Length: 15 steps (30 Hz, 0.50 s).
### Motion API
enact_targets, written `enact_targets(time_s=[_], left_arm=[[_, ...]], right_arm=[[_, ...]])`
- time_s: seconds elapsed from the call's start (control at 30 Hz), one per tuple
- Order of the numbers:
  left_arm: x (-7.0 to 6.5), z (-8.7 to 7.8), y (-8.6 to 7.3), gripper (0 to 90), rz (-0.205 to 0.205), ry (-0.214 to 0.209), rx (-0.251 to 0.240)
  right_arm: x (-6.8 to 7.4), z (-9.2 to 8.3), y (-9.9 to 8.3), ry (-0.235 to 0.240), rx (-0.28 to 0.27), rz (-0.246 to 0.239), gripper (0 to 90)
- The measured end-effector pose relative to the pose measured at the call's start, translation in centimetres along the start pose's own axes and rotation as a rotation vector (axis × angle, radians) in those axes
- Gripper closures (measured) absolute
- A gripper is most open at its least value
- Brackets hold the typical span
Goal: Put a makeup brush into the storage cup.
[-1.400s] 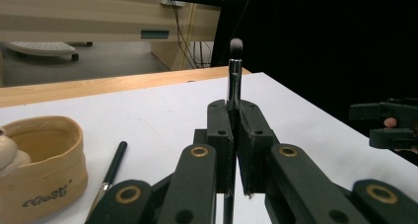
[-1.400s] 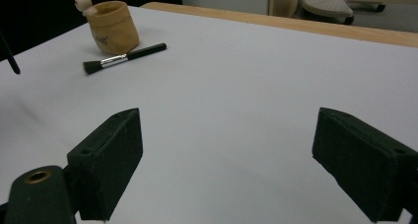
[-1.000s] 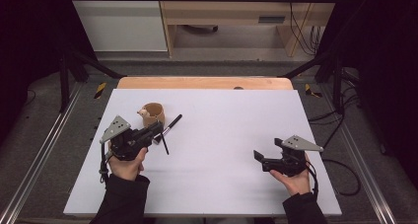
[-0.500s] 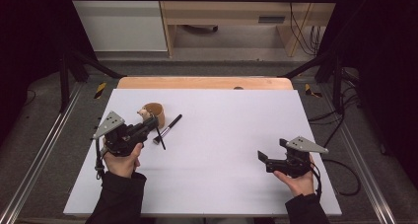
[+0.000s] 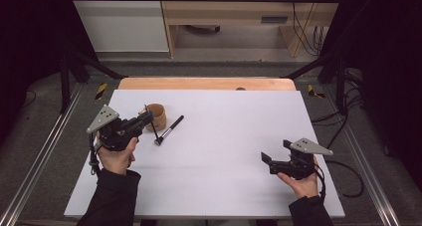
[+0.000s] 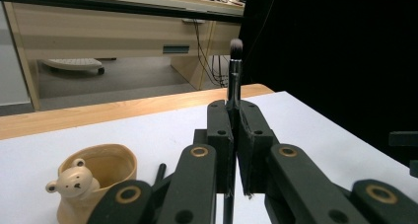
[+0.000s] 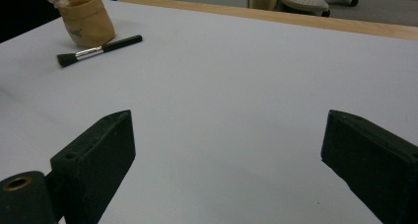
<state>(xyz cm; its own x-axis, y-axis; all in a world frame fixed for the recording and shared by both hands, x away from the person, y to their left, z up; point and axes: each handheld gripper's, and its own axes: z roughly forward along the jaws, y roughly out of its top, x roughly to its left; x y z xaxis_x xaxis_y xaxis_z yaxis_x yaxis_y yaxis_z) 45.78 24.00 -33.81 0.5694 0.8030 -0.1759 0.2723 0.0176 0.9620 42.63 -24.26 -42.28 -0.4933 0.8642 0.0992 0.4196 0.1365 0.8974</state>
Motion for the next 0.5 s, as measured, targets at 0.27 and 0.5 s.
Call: enact_targets(time_s=[0.27, 0.5], left_arm=[[0.6, 0.6, 0.8, 84.6, 0.020, 0.025, 0.020], [1.0, 1.1, 1.2, 84.6, 0.034, 0.038, 0.037]], right_arm=[[0.2, 0.1, 0.0, 0.004, 0.005, -0.001, 6.7], [0.2, 0.2, 0.0, 0.005, 0.009, -0.001, 6.5]])
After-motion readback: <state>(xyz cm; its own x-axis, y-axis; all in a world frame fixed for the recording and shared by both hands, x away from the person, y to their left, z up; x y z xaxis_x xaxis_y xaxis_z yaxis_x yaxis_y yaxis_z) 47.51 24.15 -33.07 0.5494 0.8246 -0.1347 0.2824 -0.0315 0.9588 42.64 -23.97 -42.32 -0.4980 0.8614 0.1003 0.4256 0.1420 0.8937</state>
